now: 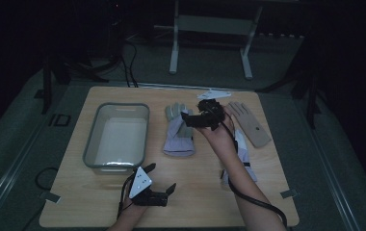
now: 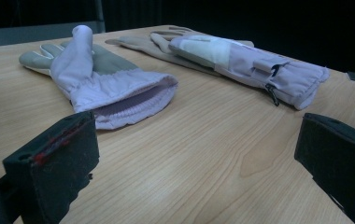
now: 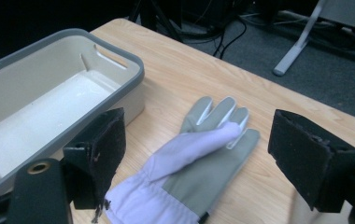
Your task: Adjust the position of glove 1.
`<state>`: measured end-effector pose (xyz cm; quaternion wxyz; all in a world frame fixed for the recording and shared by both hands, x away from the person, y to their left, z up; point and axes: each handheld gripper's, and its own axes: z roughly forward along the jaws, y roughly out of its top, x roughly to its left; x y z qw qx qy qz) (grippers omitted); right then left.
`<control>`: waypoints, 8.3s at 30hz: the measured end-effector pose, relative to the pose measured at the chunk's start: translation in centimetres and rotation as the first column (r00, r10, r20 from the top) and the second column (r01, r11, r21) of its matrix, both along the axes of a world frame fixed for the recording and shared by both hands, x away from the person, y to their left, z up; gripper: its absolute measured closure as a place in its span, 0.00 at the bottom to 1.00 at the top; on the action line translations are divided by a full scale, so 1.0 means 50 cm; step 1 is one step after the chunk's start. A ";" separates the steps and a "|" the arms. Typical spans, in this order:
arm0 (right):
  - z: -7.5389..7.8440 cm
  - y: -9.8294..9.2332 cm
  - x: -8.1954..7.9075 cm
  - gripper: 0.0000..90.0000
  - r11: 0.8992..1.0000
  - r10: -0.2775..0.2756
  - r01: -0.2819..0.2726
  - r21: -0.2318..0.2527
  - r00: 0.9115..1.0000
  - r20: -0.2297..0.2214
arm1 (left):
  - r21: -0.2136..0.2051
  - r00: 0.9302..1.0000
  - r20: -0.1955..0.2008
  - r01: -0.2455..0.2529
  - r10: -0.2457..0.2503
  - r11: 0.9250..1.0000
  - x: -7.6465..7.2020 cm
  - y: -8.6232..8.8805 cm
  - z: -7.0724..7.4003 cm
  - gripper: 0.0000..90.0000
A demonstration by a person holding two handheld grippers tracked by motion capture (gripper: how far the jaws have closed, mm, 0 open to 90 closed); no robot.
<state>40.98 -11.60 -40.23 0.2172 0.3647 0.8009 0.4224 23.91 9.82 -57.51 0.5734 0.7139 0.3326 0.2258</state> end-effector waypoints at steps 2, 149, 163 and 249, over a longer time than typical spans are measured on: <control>-0.011 0.017 0.008 0.22 1.000 -0.001 0.001 -0.005 1.000 -0.010 | 0.000 1.000 0.001 0.001 -0.001 1.000 0.000 0.000 0.000 0.00; -0.121 -0.240 -0.089 0.41 0.959 -0.280 0.272 -0.075 0.950 -0.139 | -0.009 1.000 -0.002 0.018 -0.018 1.000 -0.002 0.000 0.000 0.00; -0.194 -0.297 -0.068 0.37 0.943 -0.331 0.313 -0.111 0.915 -0.232 | -0.009 1.000 -0.004 0.015 -0.015 1.000 -0.001 0.000 0.000 0.00; -0.206 -0.013 -0.110 0.83 0.941 -0.299 0.335 0.036 0.879 -0.372 | -0.001 1.000 0.002 0.019 -0.019 1.000 -0.003 -0.001 0.000 0.00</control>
